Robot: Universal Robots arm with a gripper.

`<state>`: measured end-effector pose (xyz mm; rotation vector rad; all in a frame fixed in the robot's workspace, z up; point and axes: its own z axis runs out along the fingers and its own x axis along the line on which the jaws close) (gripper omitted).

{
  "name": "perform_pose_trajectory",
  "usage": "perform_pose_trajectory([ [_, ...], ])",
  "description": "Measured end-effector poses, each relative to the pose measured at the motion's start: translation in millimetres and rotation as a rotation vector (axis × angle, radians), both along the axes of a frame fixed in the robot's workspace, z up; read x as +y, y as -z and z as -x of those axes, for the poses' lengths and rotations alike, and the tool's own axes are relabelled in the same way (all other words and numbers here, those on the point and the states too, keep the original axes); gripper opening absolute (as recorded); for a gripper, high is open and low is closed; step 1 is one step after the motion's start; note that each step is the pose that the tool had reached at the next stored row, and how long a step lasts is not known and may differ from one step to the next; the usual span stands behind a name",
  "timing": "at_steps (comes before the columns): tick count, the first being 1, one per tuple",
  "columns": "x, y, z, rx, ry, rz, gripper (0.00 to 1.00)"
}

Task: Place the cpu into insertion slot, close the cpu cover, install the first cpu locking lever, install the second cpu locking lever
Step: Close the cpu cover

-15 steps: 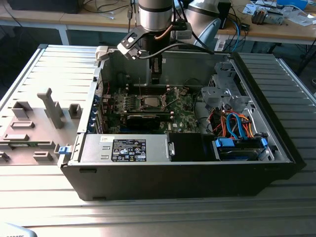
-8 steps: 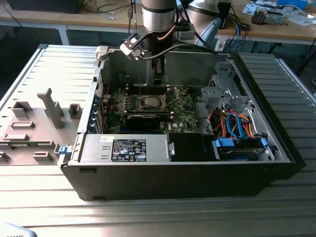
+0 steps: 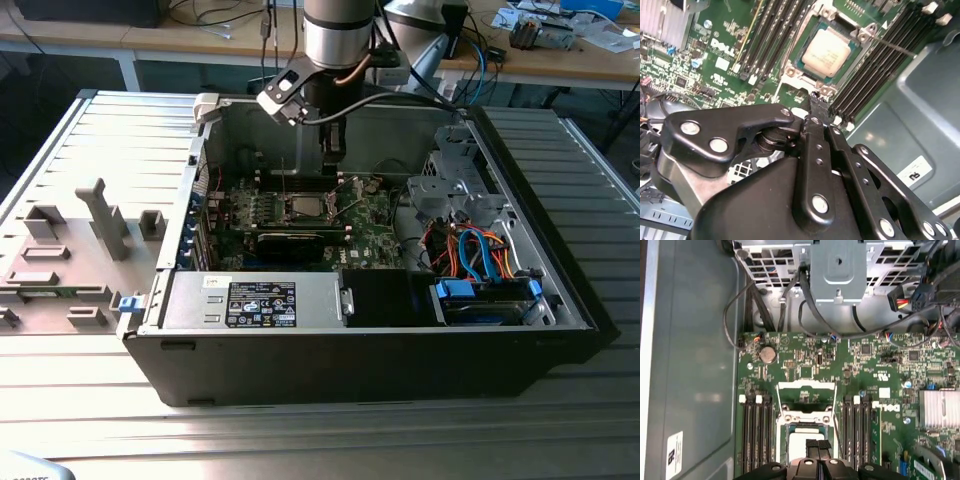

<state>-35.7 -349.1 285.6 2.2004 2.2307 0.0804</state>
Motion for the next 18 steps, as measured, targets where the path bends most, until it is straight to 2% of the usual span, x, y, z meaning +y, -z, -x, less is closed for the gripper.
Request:
perform_pose_trajectory([
  [6, -0.3, 1.6, -16.6, 0.0070, 0.000, -0.0001, 0.11],
  [11, -0.3, 4.2, -26.8, 0.0110, 0.000, 0.0000, 0.11],
  [13, -0.3, 14.4, -45.0, 0.0167, -0.003, 0.0000, 0.11],
  [14, 0.4, 17.4, -54.0, 0.0195, -0.004, 0.0002, 0.11],
  [18, 3.5, 20.3, -62.7, 0.0210, -0.010, 0.0000, 0.11],
])
